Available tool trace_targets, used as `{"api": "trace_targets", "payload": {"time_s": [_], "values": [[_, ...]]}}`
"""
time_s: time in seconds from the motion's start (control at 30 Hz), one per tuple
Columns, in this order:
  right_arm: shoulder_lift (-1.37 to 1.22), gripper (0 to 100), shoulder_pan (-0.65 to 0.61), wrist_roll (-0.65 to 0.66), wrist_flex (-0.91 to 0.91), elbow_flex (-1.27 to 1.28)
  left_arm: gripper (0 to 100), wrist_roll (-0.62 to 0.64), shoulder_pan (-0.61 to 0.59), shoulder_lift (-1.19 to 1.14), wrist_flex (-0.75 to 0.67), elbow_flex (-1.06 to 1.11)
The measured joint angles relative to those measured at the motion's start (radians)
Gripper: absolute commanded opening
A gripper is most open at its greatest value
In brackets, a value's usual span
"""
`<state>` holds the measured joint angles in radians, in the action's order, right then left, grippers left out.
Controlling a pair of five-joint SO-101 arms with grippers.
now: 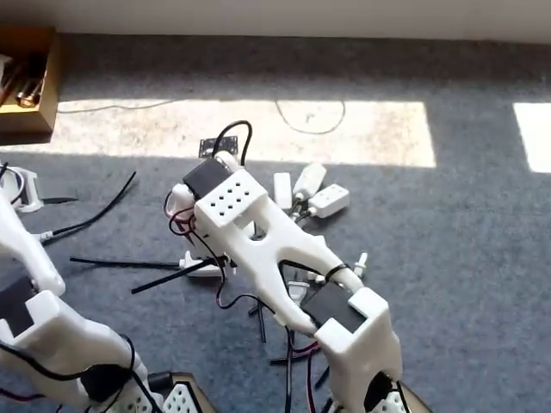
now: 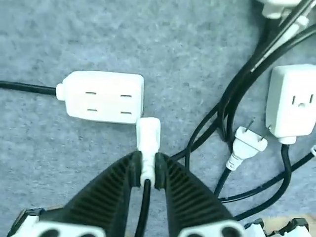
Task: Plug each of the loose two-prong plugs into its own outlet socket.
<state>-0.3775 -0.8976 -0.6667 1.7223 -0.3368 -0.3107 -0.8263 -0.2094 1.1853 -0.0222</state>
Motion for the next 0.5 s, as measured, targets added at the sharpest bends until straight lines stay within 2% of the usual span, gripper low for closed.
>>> {"api": "trace_targets", "payload": {"time_s": [0.2,0.3,0.5], "values": [[0.0,0.5,0.029,0.032,0.0,0.0,42,-0.054,-0.184,-0.028,-0.008,-0.034],[0.0,0.5,0.037,0.037,0.0,0.0,42,-0.094,-0.229,-0.094,-0.015,-0.034],[0.0,0.5,0.038,0.058,0.0,-0.046,42,-0.097,-0.33,-0.207,-0.048,-0.048]]}}
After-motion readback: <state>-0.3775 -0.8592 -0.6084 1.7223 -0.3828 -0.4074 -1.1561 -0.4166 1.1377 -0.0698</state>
